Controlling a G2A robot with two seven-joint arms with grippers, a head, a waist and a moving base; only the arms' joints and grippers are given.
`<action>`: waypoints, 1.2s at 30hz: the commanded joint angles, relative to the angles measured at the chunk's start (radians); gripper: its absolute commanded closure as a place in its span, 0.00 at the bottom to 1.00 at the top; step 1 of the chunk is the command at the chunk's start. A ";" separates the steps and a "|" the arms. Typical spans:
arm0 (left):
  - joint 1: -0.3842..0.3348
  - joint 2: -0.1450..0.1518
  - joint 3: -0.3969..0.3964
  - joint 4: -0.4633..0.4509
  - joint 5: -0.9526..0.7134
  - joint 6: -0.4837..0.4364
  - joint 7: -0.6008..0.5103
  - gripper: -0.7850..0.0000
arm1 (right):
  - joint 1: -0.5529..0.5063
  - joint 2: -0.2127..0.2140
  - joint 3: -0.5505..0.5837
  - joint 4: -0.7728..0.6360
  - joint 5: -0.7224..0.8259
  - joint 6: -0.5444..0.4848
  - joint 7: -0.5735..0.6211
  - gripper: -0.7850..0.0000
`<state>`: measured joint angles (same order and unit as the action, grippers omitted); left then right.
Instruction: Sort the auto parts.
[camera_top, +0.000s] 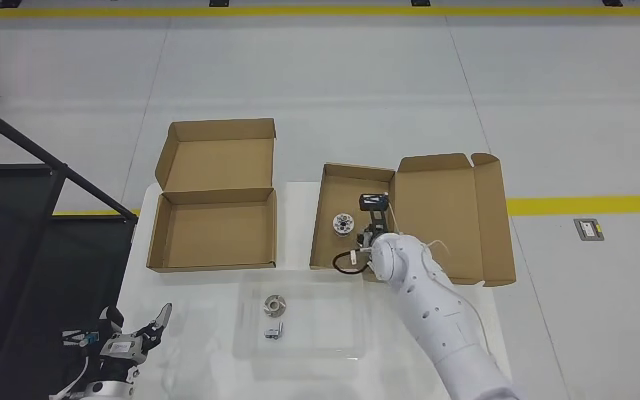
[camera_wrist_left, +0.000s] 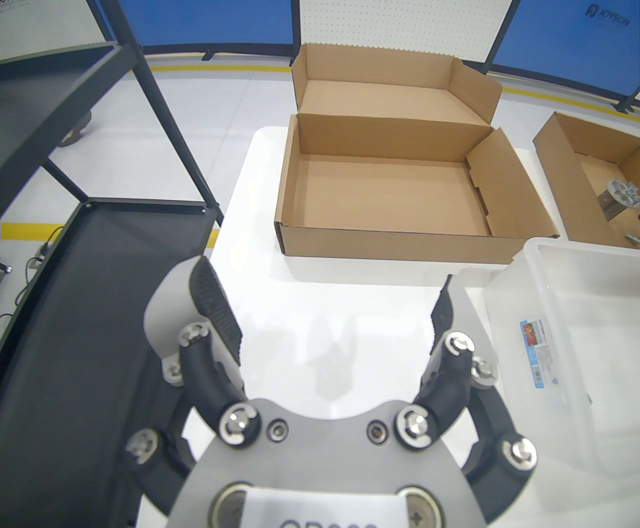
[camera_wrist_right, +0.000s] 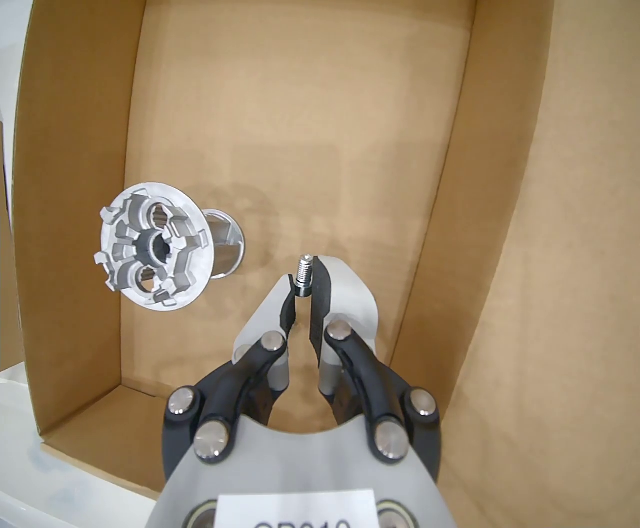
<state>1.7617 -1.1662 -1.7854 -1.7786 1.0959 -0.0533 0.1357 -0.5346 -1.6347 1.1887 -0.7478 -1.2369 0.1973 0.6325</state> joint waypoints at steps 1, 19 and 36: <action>0.000 0.000 0.000 0.000 0.000 0.000 0.000 0.00 | 0.016 -0.002 -0.006 0.024 -0.002 -0.001 0.017 0.89; 0.000 0.000 0.000 0.000 0.000 0.000 0.000 0.00 | 0.040 -0.002 -0.007 0.073 0.002 -0.003 0.016 0.83; 0.000 0.000 0.000 0.000 0.000 0.000 0.000 0.00 | -0.080 0.023 0.027 -0.135 -0.022 0.006 0.022 0.76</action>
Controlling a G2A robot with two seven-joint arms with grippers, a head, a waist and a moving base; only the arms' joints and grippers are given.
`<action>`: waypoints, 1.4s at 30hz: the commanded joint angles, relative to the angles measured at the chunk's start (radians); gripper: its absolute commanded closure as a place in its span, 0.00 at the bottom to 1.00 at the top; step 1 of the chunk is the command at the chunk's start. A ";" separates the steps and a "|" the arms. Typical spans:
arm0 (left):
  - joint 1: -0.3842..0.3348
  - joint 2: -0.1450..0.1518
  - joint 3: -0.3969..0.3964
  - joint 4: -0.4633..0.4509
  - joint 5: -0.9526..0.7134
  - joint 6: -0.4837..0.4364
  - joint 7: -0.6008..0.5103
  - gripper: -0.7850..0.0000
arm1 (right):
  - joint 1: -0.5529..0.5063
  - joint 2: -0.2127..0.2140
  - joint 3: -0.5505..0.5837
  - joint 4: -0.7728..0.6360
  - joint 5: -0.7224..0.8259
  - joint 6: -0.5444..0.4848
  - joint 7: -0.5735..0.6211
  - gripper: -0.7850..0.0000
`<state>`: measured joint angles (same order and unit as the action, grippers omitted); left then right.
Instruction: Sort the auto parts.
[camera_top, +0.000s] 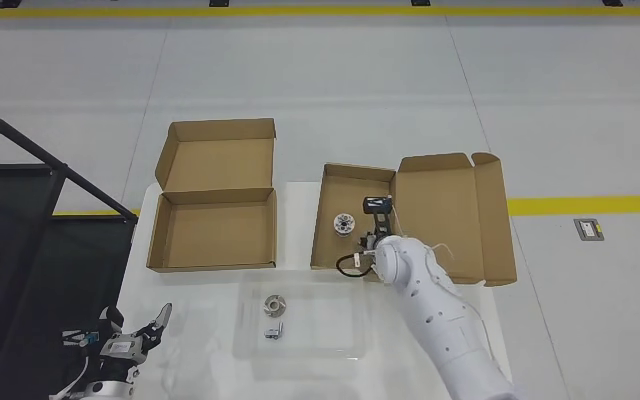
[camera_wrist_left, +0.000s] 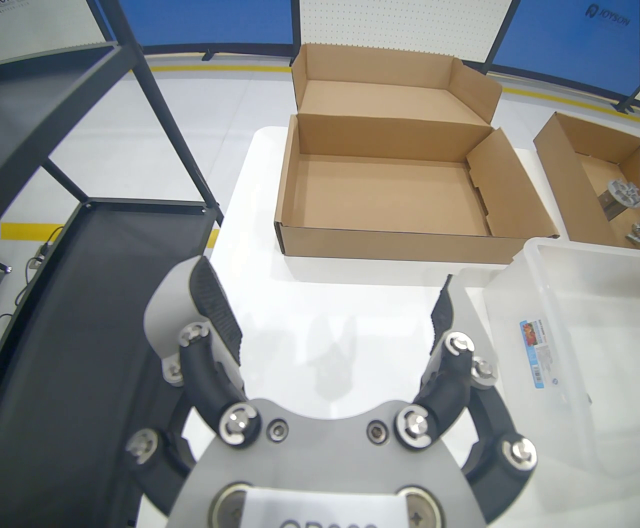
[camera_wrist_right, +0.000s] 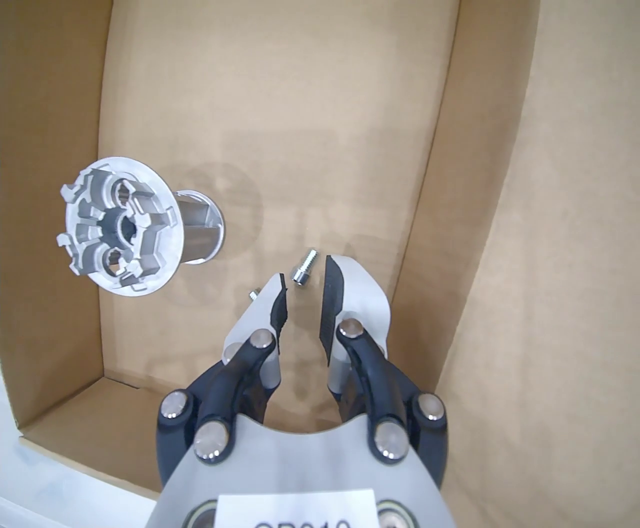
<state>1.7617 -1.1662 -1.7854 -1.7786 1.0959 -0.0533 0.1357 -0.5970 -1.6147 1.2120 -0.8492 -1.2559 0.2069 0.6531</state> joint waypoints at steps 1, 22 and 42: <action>0.000 0.000 0.000 0.000 0.000 0.000 0.000 0.00 | -0.036 0.006 0.009 -0.066 -0.007 -0.008 0.002 0.77; 0.000 0.000 0.000 0.000 0.000 0.000 0.000 0.00 | -0.390 0.057 -0.015 -0.696 0.006 -0.371 0.078 0.51; 0.000 0.001 0.002 -0.009 0.009 -0.026 0.000 0.00 | -0.425 0.060 -0.024 -0.714 0.032 -0.429 0.005 0.00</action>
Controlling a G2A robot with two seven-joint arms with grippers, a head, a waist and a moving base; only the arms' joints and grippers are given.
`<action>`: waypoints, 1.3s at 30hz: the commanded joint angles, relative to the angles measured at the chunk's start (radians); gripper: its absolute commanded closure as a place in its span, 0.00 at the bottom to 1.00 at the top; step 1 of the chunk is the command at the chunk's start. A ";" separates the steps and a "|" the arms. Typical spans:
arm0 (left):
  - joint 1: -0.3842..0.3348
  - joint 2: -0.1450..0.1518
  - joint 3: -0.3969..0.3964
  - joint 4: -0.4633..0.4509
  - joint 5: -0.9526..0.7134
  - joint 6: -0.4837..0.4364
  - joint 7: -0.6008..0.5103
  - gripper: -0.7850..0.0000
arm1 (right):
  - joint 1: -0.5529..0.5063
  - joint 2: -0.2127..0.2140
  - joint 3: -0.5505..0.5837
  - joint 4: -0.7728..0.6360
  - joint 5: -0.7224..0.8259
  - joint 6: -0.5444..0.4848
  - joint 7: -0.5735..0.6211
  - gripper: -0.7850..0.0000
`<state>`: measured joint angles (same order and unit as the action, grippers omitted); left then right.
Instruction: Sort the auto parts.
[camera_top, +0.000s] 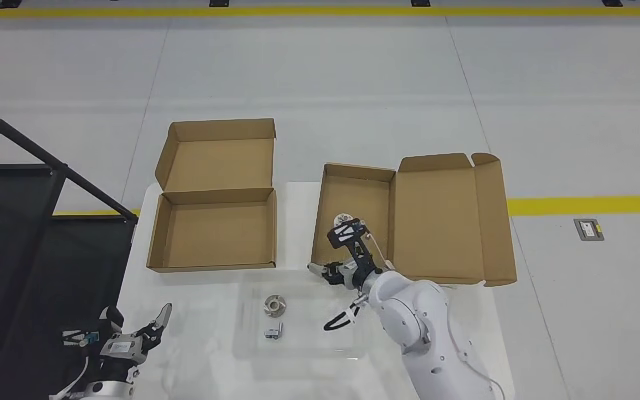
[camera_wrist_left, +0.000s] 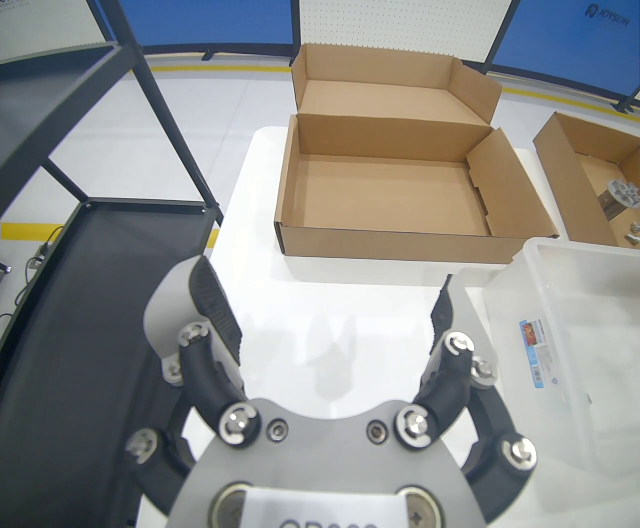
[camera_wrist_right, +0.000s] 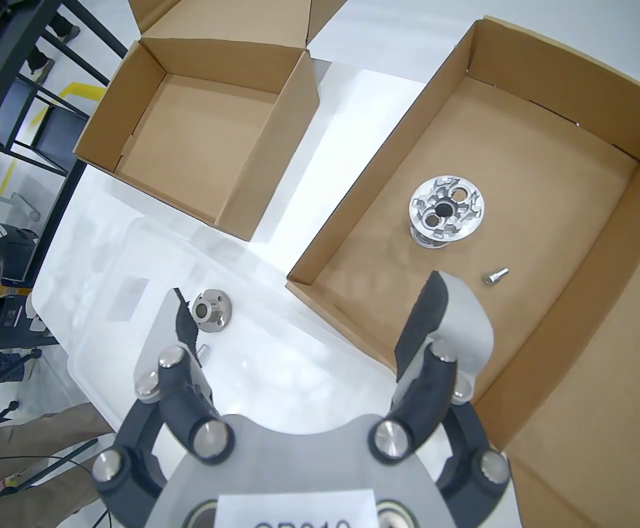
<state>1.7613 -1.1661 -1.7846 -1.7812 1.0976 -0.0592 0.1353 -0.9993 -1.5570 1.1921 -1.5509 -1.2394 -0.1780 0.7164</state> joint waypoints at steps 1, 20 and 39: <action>0.003 0.001 -0.002 -0.011 0.011 -0.038 0.001 0.00 | -0.040 0.006 -0.001 -0.030 0.006 -0.075 -0.092 0.00; -0.013 0.052 -0.060 -0.324 0.319 -0.599 -0.159 0.00 | -0.321 0.090 0.102 -0.334 -0.046 -0.659 -0.396 0.00; -0.054 0.062 -0.012 -0.368 0.431 -0.681 -0.198 0.00 | -0.358 0.103 0.123 -0.355 -0.074 -0.703 -0.396 0.00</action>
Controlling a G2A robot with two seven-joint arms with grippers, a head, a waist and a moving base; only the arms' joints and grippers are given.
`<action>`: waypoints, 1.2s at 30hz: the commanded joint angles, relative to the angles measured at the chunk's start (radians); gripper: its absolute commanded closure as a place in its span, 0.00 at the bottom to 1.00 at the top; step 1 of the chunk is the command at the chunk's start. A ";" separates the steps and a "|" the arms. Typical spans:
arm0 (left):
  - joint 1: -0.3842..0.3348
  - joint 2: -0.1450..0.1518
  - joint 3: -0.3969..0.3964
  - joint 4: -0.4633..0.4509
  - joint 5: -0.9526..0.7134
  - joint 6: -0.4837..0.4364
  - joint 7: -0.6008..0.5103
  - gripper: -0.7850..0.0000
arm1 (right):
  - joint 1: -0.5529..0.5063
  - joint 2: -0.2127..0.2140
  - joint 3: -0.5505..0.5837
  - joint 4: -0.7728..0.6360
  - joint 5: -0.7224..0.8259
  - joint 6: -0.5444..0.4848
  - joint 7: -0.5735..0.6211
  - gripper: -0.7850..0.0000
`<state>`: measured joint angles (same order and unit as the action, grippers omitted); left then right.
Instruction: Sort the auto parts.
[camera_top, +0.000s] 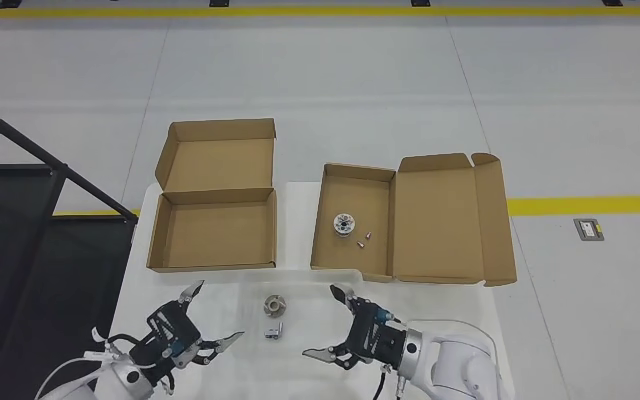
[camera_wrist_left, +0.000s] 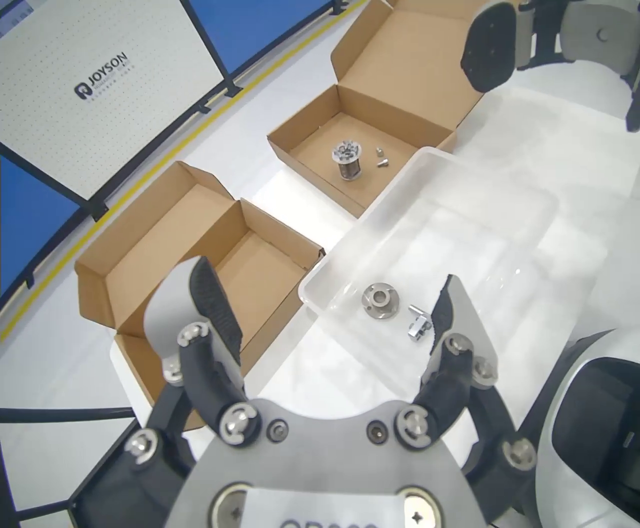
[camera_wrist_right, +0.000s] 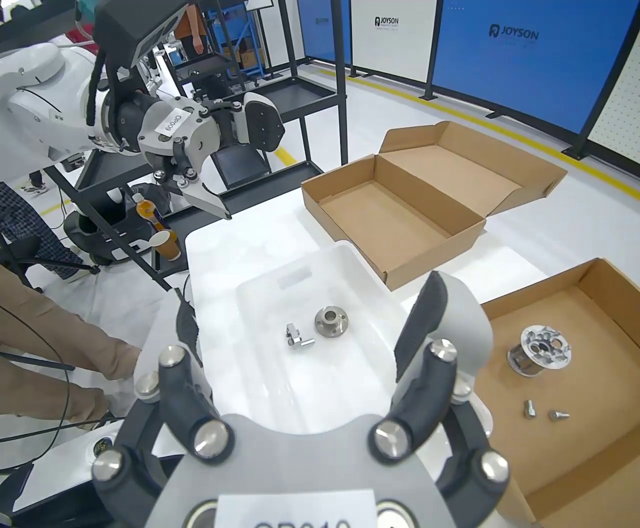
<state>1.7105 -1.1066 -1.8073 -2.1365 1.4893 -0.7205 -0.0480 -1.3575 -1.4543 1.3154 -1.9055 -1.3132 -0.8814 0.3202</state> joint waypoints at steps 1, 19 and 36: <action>-0.011 0.005 0.024 -0.022 0.074 -0.036 -0.023 0.00 | 0.000 0.000 0.000 0.000 0.000 0.000 0.000 0.00; -0.386 0.105 0.403 0.170 0.314 -0.292 -0.081 0.00 | 0.000 0.000 0.000 0.000 0.000 0.000 0.000 0.00; -0.497 0.143 0.518 0.269 0.309 -0.267 -0.199 0.00 | 0.000 0.000 0.000 0.000 0.000 0.000 0.000 0.00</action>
<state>1.2124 -0.9630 -1.2973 -1.8852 1.7791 -1.0089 -0.2210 -1.3575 -1.4543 1.3154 -1.9055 -1.3132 -0.8814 0.3202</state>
